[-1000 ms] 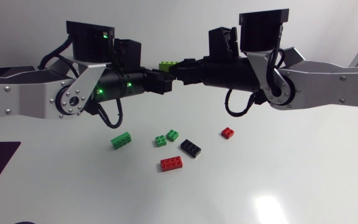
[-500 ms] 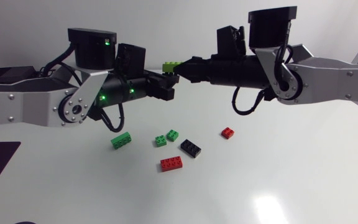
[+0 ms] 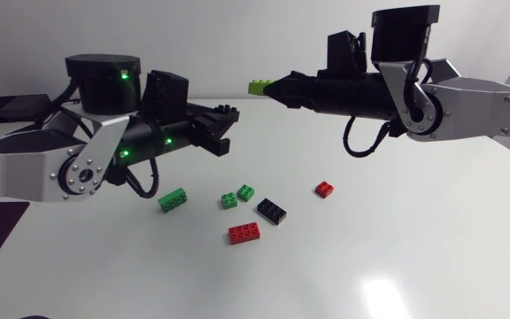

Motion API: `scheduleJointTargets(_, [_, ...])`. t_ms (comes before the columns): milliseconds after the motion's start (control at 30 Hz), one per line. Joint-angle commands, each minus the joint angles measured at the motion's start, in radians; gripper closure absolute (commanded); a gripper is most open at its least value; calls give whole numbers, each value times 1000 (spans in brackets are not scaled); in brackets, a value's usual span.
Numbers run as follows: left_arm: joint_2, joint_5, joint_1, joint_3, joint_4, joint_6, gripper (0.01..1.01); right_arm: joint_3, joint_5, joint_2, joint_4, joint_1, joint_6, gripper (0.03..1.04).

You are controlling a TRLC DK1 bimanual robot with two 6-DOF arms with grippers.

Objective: Separate the duplo bricks

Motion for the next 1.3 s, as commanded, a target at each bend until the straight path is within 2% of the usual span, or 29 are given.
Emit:
scheduleJointTargets(0, [10, -10, 51, -51, 24, 55, 649, -22, -8, -34, 8, -21, 6, 967])
scheduleJointTargets(167, [143, 4, 142, -57, 84, 104, 648, -43, -8, -46, 9, -26, -6, 967])
scheduleJointTargets(300, [255, 9, 165, -39, 119, 126, 646, -48, -7, -46, 12, -18, -8, 967])
scheduleJointTargets(567, [467, 9, 158, 27, 170, 154, 646, -62, -2, -57, 12, -18, -29, 967])
scheduleJointTargets(967, [614, 4, 96, 109, 191, 173, 646, -66, -10, -49, 14, -29, -52, 967])
scheduleJointTargets(1267, [680, -11, 96, 139, 190, 203, 644, -54, -21, -32, 16, -35, -54, 967])
